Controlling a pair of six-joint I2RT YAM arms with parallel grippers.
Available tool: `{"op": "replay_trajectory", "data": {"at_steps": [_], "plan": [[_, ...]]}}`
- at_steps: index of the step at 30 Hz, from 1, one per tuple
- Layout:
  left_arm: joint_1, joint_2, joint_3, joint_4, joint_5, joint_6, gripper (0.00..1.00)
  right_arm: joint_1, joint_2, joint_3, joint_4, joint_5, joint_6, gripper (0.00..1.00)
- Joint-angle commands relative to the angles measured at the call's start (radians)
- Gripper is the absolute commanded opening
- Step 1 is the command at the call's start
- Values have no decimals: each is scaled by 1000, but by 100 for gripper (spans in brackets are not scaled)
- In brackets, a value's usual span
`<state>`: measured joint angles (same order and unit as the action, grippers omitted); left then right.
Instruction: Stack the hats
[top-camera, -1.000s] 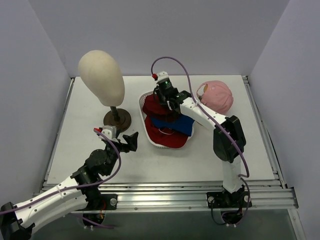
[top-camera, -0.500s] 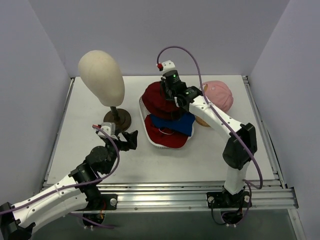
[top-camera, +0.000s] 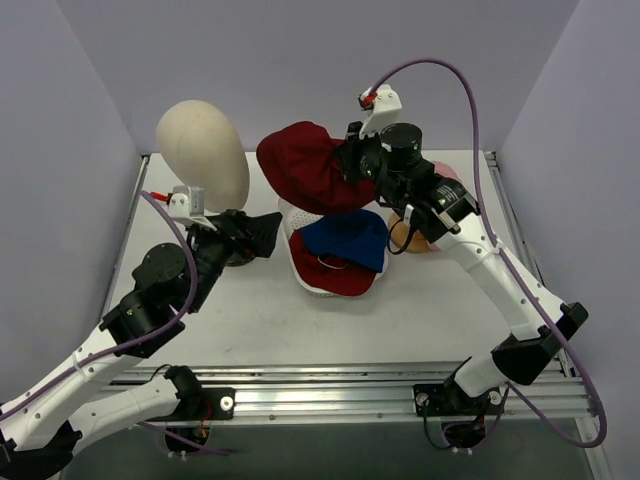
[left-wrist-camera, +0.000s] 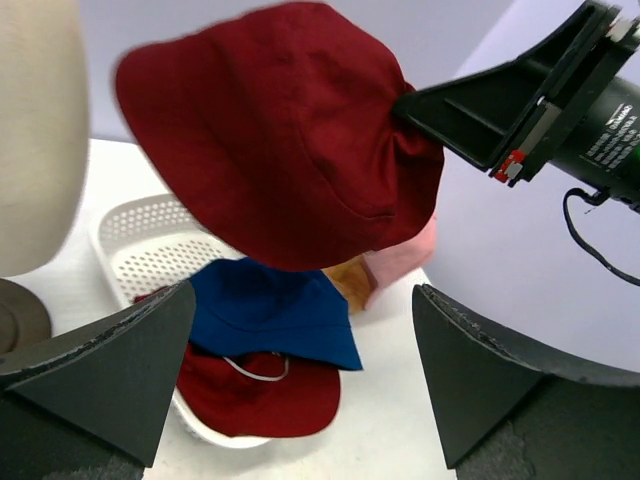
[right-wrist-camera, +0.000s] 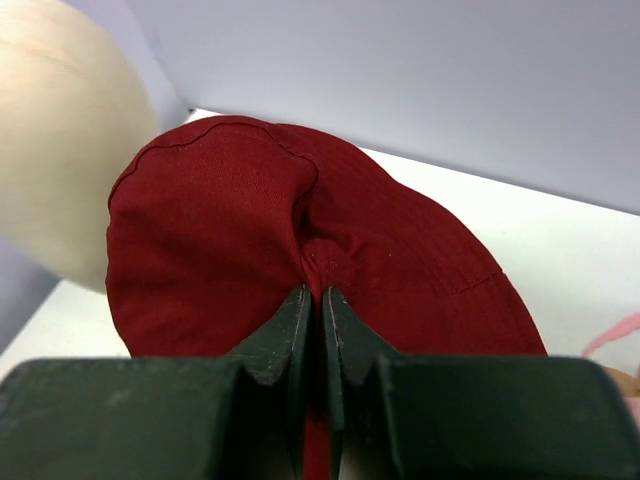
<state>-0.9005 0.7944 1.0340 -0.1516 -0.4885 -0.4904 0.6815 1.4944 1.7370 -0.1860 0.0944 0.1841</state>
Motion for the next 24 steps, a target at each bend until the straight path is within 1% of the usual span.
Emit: {"op": "replay_trajectory", "data": {"at_steps": [1,4,5,10,17,22,23,24], "plan": [[6,37,58,-63,99,-46,99,36,-80,-5,59,-30,66,0],[6,35,54,-28,154,-63,99,59,-120,-60,103,-18,101,0],[6,34,49,6,171,-63,99,61,-138,-77,126,-18,112,0],[6,46,28,69,209,-83,99,82,-183,-178,207,-19,176,0],[6,112,69,58,209,-94,99,139,-220,-224,276,-16,218,0],[6,114,67,70,185,-94,100,182,-238,-235,293,24,219,0],[6,111,66,73,183,-94,98,193,-240,-240,301,25,221,0],[6,111,64,75,182,-91,90,197,-241,-247,306,30,221,0]]}}
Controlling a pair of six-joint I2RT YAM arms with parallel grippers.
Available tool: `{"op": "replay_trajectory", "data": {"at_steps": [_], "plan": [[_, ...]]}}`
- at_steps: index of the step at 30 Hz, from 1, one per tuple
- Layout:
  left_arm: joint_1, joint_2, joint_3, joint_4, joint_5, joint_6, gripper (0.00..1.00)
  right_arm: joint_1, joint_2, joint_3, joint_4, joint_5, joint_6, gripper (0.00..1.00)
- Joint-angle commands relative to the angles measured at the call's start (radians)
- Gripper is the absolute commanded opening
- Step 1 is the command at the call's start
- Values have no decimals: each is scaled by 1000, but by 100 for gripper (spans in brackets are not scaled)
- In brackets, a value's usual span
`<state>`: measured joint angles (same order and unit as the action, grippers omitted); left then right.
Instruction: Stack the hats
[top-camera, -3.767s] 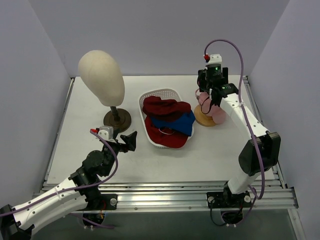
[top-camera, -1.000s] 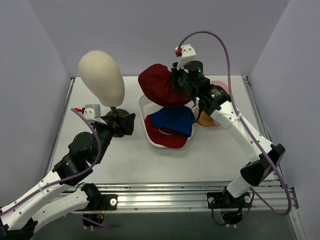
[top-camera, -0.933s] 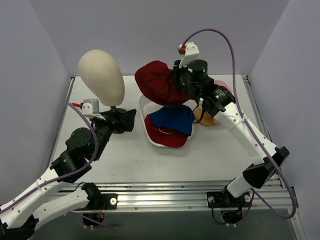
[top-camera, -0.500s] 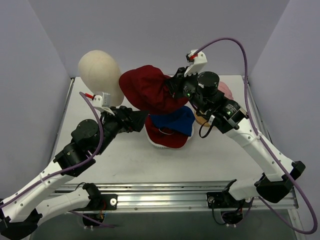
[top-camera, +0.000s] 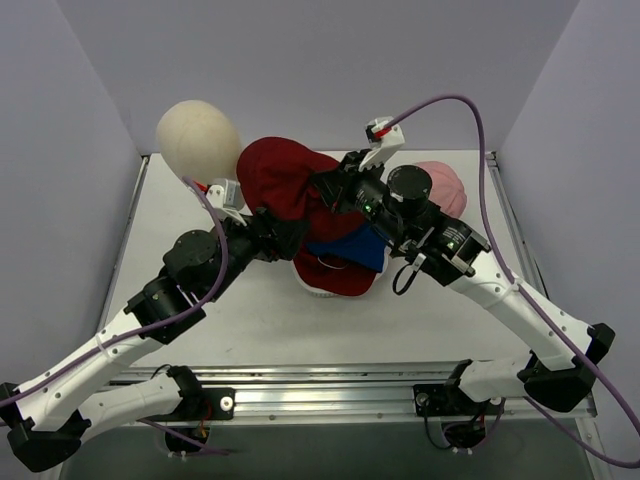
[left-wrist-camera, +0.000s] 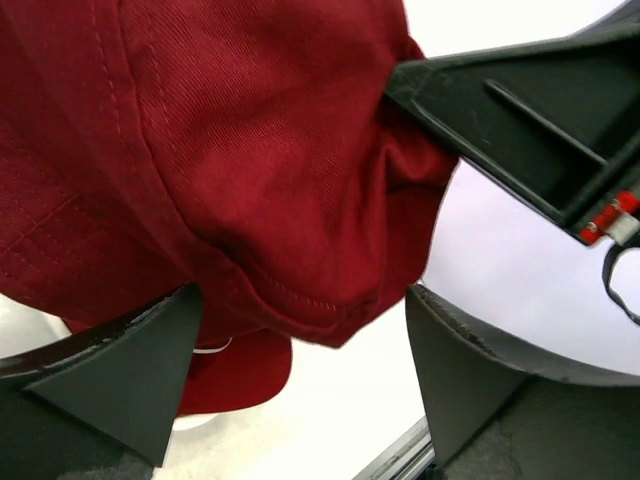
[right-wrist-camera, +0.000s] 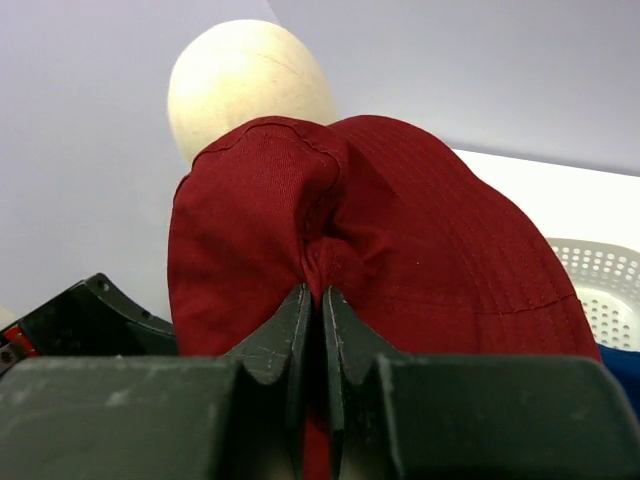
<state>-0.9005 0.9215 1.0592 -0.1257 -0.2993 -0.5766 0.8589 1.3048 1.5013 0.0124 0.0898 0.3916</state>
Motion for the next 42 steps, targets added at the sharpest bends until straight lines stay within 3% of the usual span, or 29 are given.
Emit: {"op": "replay_trajectory", "data": {"at_steps": [1,3,6,9,10,12,20,28,37,42], "plan": [[6,-15,39,51,-9,-3,84,26,-53,-13,109,39,13,0],[6,-15,39,51,-11,0,69,37,-55,-15,112,51,9,0],[6,-19,44,40,-11,9,56,42,-59,-16,110,65,0,0],[6,-24,79,6,-23,38,34,42,-62,-16,109,93,-39,0],[6,-16,122,-38,-52,46,15,42,-61,-15,107,126,-51,0],[8,-1,177,-116,-90,73,4,42,-56,-6,104,154,-92,0],[14,73,453,-278,-202,214,2,42,31,118,133,179,-154,0],[87,109,544,-388,-265,287,3,42,215,310,191,123,-191,0],[363,181,663,-497,-89,210,2,42,412,525,215,107,-257,0],[552,247,737,-542,107,135,2,43,552,707,134,128,-273,1]]}}
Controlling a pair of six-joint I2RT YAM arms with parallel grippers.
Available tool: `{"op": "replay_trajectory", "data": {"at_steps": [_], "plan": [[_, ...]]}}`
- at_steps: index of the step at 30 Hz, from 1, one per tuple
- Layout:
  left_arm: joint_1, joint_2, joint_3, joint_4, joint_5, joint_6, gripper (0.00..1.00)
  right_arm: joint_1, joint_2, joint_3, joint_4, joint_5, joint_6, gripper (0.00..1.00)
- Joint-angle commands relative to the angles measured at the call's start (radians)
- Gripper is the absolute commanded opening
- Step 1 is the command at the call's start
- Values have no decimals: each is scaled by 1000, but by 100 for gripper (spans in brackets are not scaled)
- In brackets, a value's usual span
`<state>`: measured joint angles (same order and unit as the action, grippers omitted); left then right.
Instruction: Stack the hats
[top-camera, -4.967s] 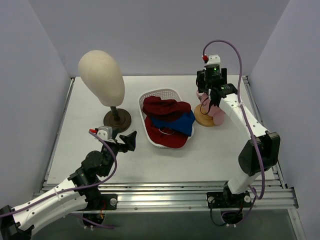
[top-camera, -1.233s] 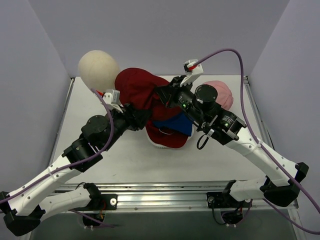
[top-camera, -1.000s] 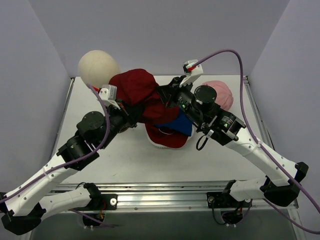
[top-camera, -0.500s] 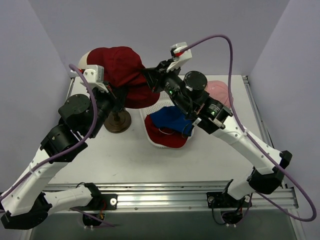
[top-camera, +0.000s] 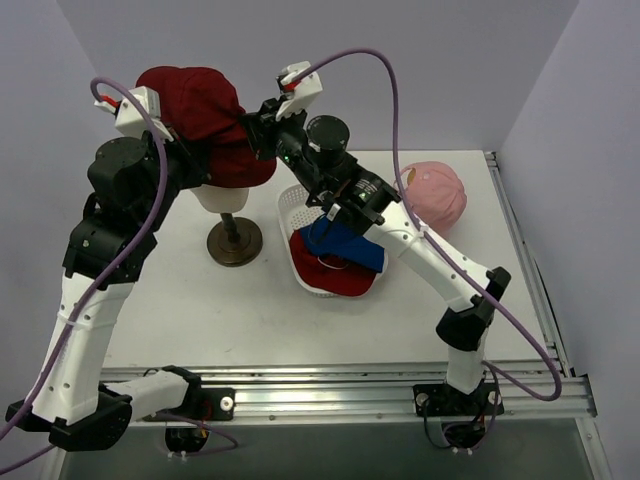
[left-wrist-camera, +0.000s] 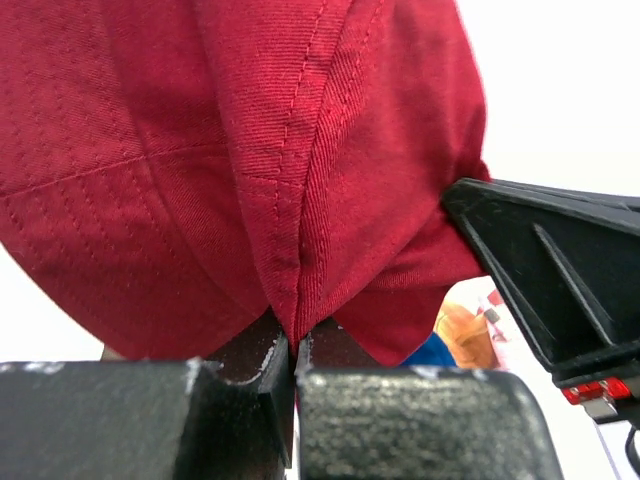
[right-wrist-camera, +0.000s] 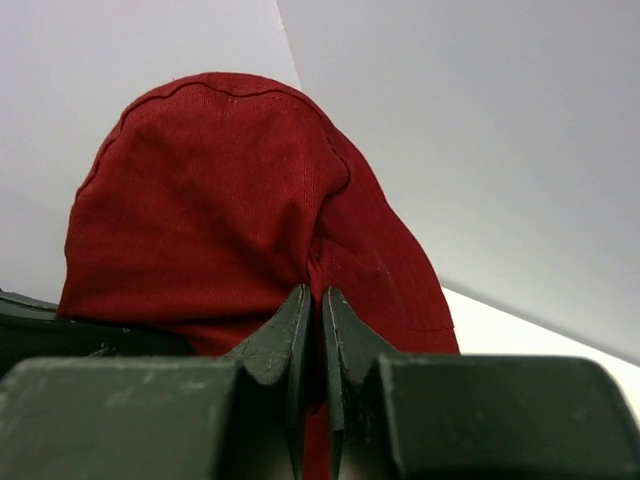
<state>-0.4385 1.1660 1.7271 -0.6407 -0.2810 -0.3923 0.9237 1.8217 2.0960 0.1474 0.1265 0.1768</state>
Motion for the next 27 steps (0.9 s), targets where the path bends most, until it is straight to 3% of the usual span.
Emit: {"op": "replay_trajectory", "data": {"at_steps": [1,12,14,15,18,20,23,24,27], "plan": [[115,12,69,-21,117,-60,2,-22,53,136,-6,93,-72,2],[411,81,55,55,432,-161,2,-46,220,346,0,68,-111,7],[432,92,45,82,466,-180,3,-54,229,352,10,62,-112,12],[434,103,43,90,482,-183,3,-65,234,352,21,49,-108,20],[471,122,40,111,519,-186,8,-89,235,348,34,27,-96,31],[475,124,31,128,529,-178,11,-104,226,331,40,13,-89,34],[475,116,28,142,531,-161,22,-121,192,286,50,-13,-68,37],[475,113,28,141,529,-157,33,-140,179,270,57,-22,-39,38],[475,104,31,144,528,-137,47,-204,134,202,84,-114,85,39]]}}
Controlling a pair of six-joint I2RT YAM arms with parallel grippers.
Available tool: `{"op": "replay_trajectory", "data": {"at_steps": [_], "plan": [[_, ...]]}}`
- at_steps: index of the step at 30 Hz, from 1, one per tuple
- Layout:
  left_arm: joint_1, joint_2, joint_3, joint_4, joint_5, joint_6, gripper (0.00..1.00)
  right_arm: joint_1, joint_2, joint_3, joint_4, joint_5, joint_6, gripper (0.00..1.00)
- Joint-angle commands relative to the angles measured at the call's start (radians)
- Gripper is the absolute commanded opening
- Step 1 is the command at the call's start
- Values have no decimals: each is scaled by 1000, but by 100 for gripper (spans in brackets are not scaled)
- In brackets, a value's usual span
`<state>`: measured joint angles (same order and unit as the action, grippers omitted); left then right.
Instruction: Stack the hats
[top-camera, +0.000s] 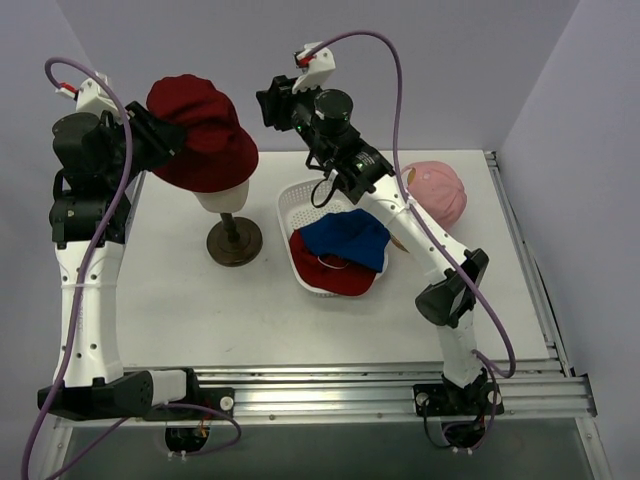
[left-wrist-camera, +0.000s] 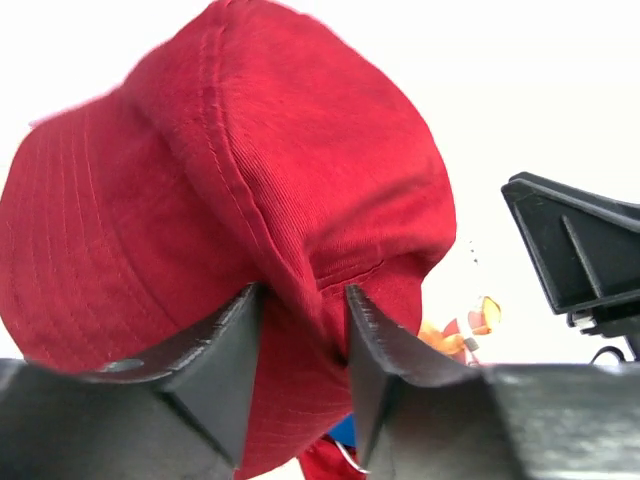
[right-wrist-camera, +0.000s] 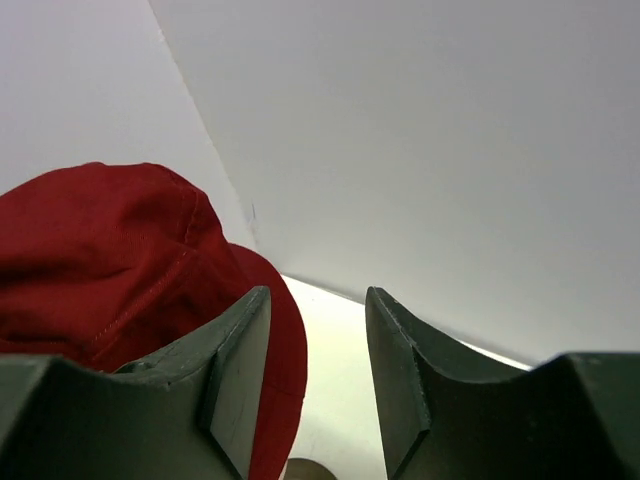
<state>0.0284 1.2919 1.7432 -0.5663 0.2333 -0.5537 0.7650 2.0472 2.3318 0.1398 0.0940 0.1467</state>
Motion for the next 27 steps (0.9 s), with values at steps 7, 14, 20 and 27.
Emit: {"op": "replay_trajectory", "data": {"at_steps": [7,14,20,27], "plan": [[30,-31,-1,39,-6,51,65,-82,-87,-43,40,-183,223,48],[186,-65,-66,59,93,-8,68,-104,-96,-153,98,-220,402,60],[323,-88,-264,205,265,-158,69,-105,-55,-207,124,-181,520,62],[337,-86,-412,420,362,-232,70,-102,-35,-253,198,-217,577,61]]}}
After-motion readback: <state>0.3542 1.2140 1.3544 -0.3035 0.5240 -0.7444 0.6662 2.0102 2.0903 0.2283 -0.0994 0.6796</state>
